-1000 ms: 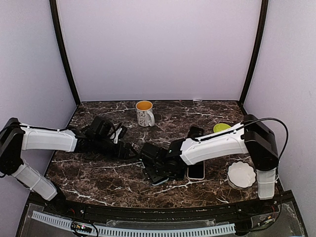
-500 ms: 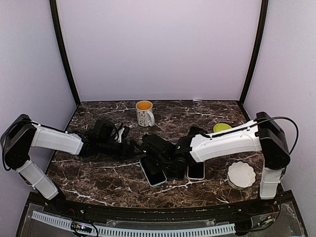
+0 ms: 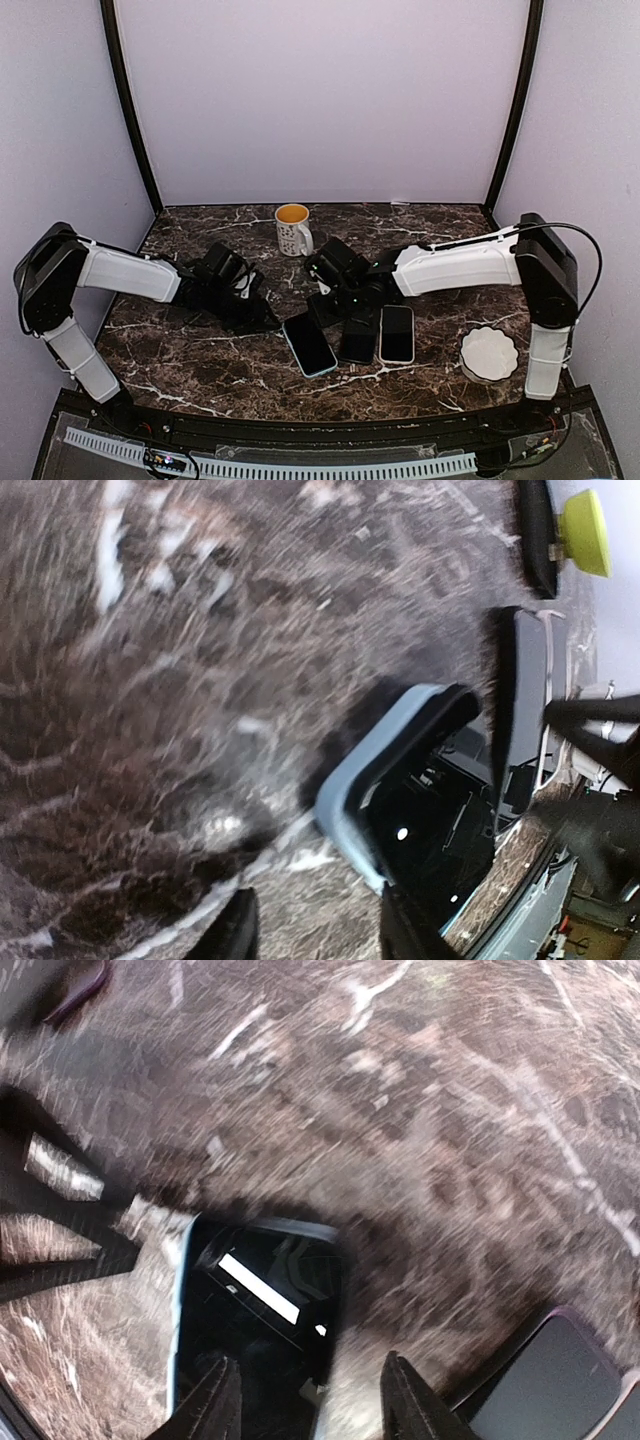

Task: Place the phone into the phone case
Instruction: Press the corner of the phone case at the top left corner of the phone case.

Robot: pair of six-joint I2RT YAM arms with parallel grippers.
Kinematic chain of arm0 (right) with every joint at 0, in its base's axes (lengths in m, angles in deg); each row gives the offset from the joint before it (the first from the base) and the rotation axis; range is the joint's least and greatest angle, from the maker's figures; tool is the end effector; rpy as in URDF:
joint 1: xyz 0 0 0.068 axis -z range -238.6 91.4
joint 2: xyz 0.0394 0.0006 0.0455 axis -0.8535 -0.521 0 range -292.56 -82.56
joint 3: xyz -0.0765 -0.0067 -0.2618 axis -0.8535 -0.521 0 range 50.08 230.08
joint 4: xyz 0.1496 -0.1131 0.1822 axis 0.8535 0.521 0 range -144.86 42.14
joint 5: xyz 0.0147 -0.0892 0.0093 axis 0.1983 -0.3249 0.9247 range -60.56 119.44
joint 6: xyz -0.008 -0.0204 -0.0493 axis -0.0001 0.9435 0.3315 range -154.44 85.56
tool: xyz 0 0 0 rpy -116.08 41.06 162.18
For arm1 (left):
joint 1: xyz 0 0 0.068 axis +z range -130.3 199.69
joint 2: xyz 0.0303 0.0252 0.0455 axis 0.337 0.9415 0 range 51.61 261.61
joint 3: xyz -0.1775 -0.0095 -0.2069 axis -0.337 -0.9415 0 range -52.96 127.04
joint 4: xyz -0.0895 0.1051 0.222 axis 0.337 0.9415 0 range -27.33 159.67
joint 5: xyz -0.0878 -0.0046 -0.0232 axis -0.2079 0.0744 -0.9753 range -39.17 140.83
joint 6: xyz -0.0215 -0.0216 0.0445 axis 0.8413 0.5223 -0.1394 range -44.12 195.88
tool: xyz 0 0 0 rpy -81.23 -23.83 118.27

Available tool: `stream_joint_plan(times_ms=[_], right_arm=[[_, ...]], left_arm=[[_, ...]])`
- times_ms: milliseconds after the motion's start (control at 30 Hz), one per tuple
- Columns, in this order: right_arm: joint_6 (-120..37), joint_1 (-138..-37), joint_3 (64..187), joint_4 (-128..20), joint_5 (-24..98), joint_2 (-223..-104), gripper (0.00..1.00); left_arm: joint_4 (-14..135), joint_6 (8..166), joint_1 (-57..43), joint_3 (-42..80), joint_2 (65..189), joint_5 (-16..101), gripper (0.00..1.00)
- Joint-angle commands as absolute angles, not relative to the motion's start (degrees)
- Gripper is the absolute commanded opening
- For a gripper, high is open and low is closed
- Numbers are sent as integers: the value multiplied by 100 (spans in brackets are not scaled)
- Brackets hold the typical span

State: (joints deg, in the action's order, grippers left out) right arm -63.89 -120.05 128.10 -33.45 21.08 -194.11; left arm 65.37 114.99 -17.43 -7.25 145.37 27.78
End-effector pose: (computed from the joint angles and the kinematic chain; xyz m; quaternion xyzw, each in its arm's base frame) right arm 0.2038 0.3639 0.1844 -0.2410 0.9202 0.1654 0.2603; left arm 0.2414 -0.2001 0.1522 0.0511 0.9239 -0.3513 0.1428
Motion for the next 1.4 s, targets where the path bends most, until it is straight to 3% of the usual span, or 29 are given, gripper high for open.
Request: stream_joint_plan(times_ms=[0,300,467,800,1367], right_arm=[[-6028,-11580,12979,-3684,3113,-19580,41],[-5798,-11399,13187,-3758,3805,-20063,35],[-5804,-11401,13239,-3590,3720,-20290,25],[-5555,-11602,12947,-3785,4443,-20461,19],[-5071,-12023,13413,-2891,4704,-20948,13]], left_arm=[[7099,11287,-1750,-674,14639,2676,37],[7245,11091,-1850,-600,14957,2662,29],[7261,11047,-1867,-523,15203,2538,23],[7365,10730,-1867,-284,15701,2734,0],[7384,10432,-1870,-10,15748,3515,0]])
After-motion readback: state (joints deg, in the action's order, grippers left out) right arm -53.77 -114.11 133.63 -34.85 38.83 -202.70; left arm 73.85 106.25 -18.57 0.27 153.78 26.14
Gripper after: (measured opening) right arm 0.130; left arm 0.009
